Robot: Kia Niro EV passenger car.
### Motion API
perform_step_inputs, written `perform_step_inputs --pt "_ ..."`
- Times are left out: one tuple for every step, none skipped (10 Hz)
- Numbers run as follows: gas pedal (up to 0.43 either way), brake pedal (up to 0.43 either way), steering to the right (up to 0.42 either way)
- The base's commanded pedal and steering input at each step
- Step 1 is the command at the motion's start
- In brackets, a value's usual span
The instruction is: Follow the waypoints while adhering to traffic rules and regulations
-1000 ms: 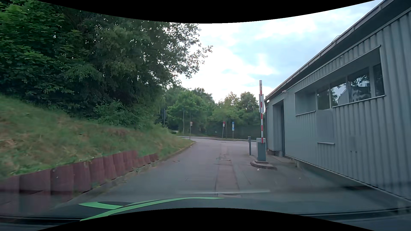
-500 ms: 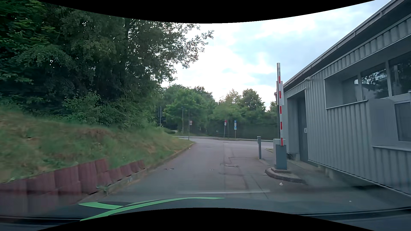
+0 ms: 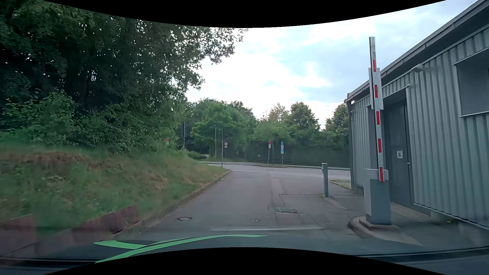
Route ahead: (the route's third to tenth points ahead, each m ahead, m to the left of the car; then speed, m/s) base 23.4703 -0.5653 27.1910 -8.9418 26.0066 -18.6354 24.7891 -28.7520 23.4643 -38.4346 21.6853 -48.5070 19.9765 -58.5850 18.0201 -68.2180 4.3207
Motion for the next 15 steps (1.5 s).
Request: perform_step_inputs --pt "0.047 0.000 0.018" --pt "0.047 0.000 0.022" --pt "0.047 0.000 0.025" --pt "0.047 0.000 0.029" --pt "0.039 0.000 0.035" --pt "0.028 0.000 0.040" --pt "0.000 0.000 0.047" --pt "0.000 0.000 0.052" --pt "0.000 0.000 0.054" --pt "0.000 0.000 0.057" --pt "0.000 0.000 0.063" --pt "0.000 0.000 0.070" --pt "0.000 0.000 0.073" --pt "0.000 0.000 0.075" --pt "0.000 0.000 0.081"
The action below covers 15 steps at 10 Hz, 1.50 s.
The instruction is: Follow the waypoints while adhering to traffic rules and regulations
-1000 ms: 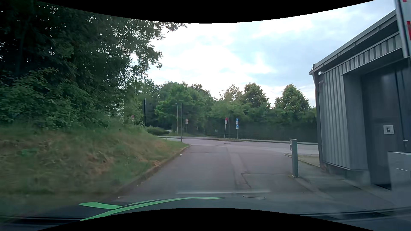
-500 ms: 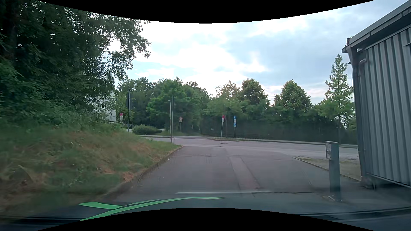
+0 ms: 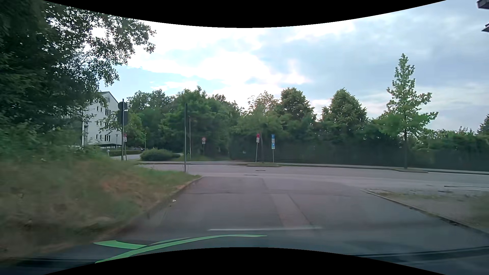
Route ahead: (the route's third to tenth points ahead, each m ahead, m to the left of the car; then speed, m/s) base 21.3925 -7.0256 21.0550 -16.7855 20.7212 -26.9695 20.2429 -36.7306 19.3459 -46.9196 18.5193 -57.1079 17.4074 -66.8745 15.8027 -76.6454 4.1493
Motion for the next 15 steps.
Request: perform_step_inputs --pt "0.000 0.000 0.093" --pt "0.000 0.000 0.104" --pt "0.000 0.000 0.105" --pt "0.000 0.000 0.104" --pt "0.000 0.000 0.104" --pt "0.000 0.000 0.104" --pt "0.000 0.000 0.108" --pt "0.000 0.000 0.111" --pt "0.000 0.000 0.112" --pt "0.000 0.000 0.112" --pt "0.000 0.000 0.112" --pt "0.000 0.000 0.112" --pt "0.000 0.000 0.112" --pt "0.000 0.000 0.112" --pt "0.000 0.000 0.116"
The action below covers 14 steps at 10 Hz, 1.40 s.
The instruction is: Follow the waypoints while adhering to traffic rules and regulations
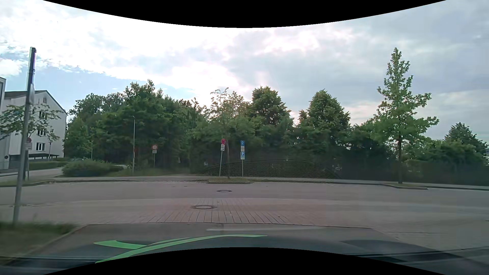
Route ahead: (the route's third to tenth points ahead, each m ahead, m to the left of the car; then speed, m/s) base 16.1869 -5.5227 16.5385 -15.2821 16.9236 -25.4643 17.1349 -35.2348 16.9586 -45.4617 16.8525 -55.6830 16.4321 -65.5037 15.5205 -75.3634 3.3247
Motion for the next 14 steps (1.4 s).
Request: perform_step_inputs --pt "0.000 0.000 0.122" --pt "0.000 0.012 0.129" --pt "0.000 0.079 0.138" --pt "0.000 0.134 0.149" --pt "0.000 0.140 0.160" --pt "0.000 0.159 0.172" --pt "0.000 0.171 0.185" --pt "0.000 0.171 0.202" --pt "0.000 0.171 0.216" --pt "0.000 0.189 0.220" --pt "0.000 0.195 0.201" --pt "0.000 0.207 0.180" --pt "0.000 0.207 0.161" --pt "0.000 0.207 0.132"
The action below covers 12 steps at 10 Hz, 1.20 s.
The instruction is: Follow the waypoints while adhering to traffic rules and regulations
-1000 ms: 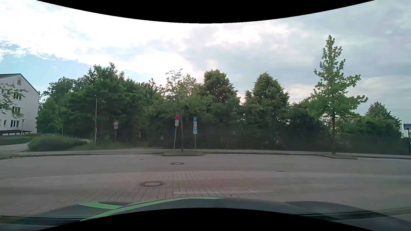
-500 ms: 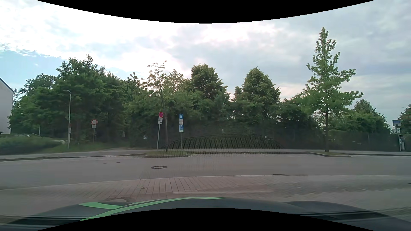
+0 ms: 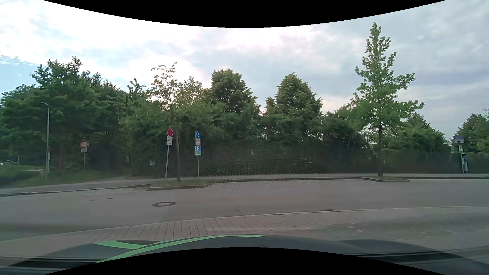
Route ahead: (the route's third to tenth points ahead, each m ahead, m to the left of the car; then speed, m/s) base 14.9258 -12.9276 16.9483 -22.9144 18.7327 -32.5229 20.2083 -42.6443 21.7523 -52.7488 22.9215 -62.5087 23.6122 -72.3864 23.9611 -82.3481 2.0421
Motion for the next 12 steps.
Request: perform_step_inputs --pt "0.000 0.207 0.115" --pt "0.000 0.207 0.108" --pt "0.000 0.207 0.101" --pt "0.000 0.207 0.096" --pt "0.000 0.207 0.084" --pt "0.000 0.207 0.075" --pt "0.000 0.213 0.071" --pt "0.000 0.213 0.071" --pt "0.000 0.213 0.070" --pt "0.000 0.213 0.064" --pt "0.000 0.213 0.061" --pt "0.000 0.213 0.060"
